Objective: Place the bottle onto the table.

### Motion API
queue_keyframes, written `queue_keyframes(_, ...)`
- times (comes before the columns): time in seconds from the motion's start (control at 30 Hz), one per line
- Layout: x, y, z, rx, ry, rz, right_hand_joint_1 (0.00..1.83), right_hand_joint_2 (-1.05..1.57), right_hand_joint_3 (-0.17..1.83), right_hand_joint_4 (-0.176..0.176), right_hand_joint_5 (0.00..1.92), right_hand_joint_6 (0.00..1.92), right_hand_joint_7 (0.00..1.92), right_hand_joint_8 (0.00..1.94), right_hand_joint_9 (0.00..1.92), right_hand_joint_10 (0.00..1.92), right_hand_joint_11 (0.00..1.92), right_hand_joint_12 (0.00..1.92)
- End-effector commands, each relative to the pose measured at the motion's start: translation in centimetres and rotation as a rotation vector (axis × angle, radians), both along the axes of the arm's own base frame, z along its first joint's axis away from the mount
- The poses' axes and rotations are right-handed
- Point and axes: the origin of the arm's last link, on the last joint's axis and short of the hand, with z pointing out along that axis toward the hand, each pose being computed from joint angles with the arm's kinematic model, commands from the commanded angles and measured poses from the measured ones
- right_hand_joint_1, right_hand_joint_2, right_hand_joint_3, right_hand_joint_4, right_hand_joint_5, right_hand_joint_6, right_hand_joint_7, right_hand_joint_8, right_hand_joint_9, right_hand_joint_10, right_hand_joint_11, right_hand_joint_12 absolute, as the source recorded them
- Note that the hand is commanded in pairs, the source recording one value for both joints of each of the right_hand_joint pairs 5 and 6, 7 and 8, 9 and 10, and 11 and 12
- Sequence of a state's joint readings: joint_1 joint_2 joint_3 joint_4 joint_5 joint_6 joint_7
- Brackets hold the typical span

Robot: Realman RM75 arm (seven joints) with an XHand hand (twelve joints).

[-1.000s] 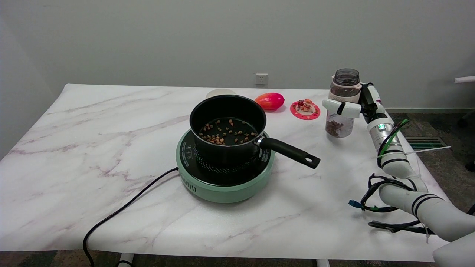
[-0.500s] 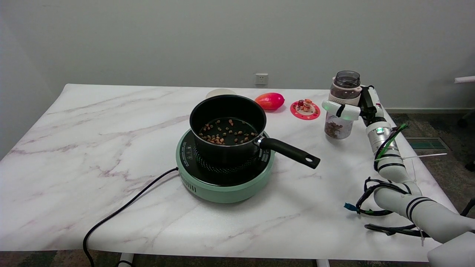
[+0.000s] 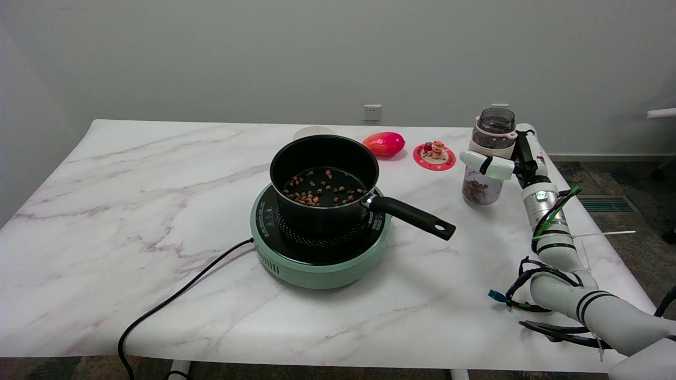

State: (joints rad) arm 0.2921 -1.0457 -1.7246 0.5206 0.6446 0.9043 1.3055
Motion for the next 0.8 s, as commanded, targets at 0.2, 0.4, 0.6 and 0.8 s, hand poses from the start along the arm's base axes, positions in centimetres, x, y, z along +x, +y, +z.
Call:
queue_keyframes(0.2,-1.7,2.6,-1.1,-0.022,-0.007,0.054,1.44,1.03,0.6,0.0,1.66,1.66,1.76,1.76,1.38,1.38,1.25,1.25)
queue_keyframes(0.4,-1.8,3.0,-1.1,-0.024,-0.006,0.06,1.37,0.25,1.17,0.0,1.14,1.14,1.5,1.5,1.21,1.21,1.05,1.05)
queue_keyframes(0.6,-2.1,3.5,-1.2,-0.021,-0.008,0.058,1.33,-0.03,1.09,0.0,0.83,0.83,1.33,1.33,1.08,1.08,0.86,0.86)
queue_keyframes(0.8,-2.2,3.6,-1.2,-0.024,-0.013,0.059,1.33,-0.06,1.06,0.0,0.78,0.78,1.3,1.3,1.06,1.06,0.83,0.83)
